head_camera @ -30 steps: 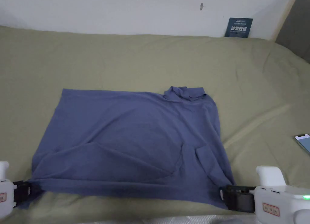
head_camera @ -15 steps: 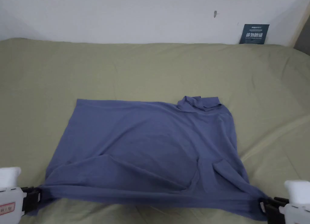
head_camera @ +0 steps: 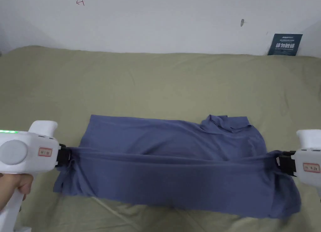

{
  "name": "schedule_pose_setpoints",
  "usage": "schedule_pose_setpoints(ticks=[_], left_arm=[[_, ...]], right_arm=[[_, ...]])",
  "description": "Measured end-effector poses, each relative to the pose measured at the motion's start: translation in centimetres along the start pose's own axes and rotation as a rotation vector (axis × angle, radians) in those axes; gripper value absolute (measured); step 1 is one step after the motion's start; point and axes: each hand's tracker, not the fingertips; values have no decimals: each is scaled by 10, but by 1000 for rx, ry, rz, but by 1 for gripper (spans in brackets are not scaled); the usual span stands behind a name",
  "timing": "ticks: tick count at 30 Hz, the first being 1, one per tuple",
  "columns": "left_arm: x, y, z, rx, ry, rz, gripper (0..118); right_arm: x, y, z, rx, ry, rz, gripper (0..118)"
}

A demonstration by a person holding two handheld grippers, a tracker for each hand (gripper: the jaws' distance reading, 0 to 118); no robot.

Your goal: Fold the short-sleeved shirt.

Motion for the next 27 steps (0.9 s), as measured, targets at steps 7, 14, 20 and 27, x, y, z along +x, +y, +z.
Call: schedule_pose_setpoints(ticks=[7,14,20,27], left_arm=[[-1,27,-73,-75,2,-6,4],[-9,6,-55,6,19,82,114],[-12,-42,-3,144,95,121,106],[-4,-88,13,138,96,152,0]], right_arm=[[3,20,-79,-94,-24,-19,8],[2,0,-57,-57,-9,-108,109],[-4,-39,-6,47,-24,-150,107],[-20,-87,33,140,-88,-171,2]])
